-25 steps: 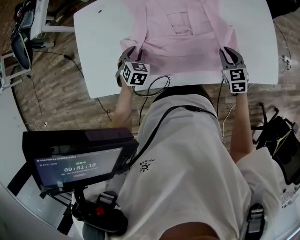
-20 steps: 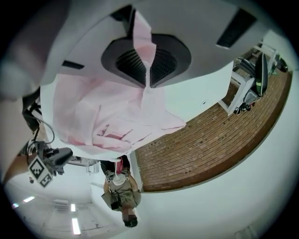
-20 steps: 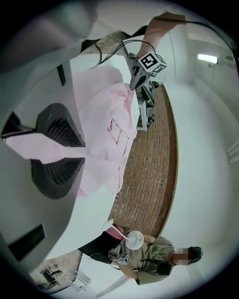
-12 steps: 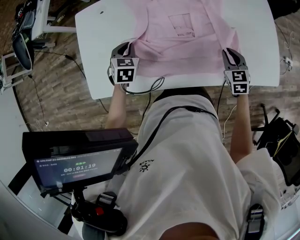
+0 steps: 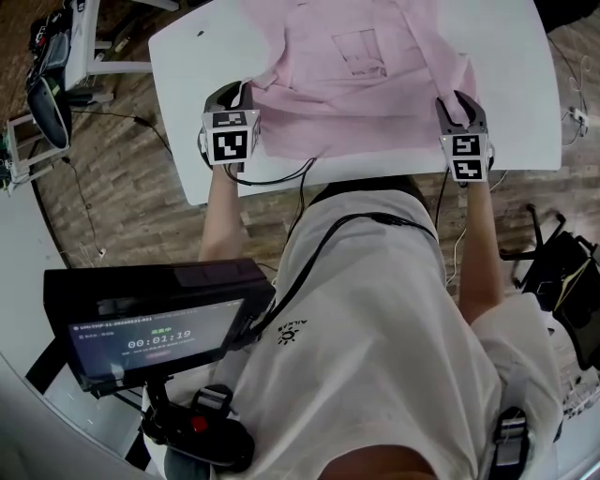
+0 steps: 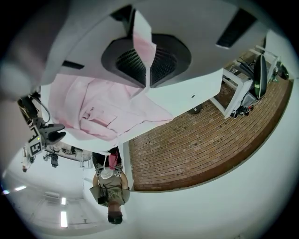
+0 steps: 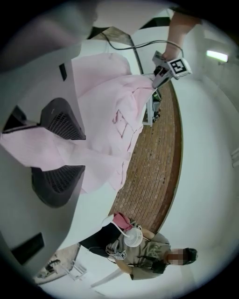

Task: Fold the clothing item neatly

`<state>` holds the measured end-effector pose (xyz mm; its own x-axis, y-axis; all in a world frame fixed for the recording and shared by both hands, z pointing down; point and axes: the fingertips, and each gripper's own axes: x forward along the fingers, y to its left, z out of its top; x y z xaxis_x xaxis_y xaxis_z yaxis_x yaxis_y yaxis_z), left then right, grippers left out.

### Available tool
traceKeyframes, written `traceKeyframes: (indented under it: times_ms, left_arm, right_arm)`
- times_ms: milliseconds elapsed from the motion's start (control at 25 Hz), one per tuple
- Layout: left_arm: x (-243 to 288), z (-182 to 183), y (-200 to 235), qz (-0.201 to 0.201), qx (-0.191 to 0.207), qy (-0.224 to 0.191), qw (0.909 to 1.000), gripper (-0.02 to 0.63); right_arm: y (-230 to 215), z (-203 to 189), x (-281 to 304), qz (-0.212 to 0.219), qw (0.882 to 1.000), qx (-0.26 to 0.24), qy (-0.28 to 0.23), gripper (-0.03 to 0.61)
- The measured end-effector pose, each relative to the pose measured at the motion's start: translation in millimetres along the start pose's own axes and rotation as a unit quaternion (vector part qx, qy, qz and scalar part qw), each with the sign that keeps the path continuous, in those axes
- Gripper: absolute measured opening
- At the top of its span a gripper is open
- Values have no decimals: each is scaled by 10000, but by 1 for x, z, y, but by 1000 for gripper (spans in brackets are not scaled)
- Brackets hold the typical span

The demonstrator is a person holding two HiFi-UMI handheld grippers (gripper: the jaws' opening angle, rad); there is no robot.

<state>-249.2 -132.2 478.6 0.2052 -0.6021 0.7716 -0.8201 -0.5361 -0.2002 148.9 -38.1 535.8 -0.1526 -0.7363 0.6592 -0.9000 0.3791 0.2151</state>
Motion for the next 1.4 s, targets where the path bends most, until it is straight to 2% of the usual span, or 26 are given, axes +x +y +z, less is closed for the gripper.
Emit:
traceKeyframes:
  times_ms: [120,240,320,360,400,680,760,840,1000,1160,1400]
  left_arm:
    - [-2,-6,-4,-10,-10,21,10000,29]
    - [-5,-7,-3,29,-37,0,10000,29]
    - [-6,-7,-3,39,-41,-1,10000,29]
    - [-6,-6,-3,45,-40,-1,10000,29]
    - [-7,-6,-4,52,-45,-6,10000,29]
    - [-9,-6,-10,68,-180,-65,9998,29]
    - [-10,-3,-9,76,-228,-109,9997,29]
    - [-11,-1,-8,76,-302,-157,9994,29]
    - [-14,5,-3,82,-384,-232,9990,29]
    - [-21,9,2,74,-582,-335,9977,29]
    - [-23,21,10,209,-795,-465,9955,29]
  right_arm:
    - [5,-3,17,-361,9975,-544,255,152]
    - [7,-10,28,-649,9902,-1087,586,152]
    - [4,-12,26,-812,9868,-1228,670,150]
    - [1,-10,23,-892,9867,-1193,652,132]
    - [-3,-8,19,-973,9870,-1117,617,87]
    - [-32,0,1,-1295,9902,-308,412,79]
    - [-42,3,-2,-1354,9903,69,295,32]
    - [-50,7,-5,-1381,9899,241,213,25]
    - [-62,11,-6,-1343,9905,226,208,25]
    - [-75,33,-20,-1397,9895,357,-52,23]
    - [-93,73,-27,-1310,9900,48,-521,21]
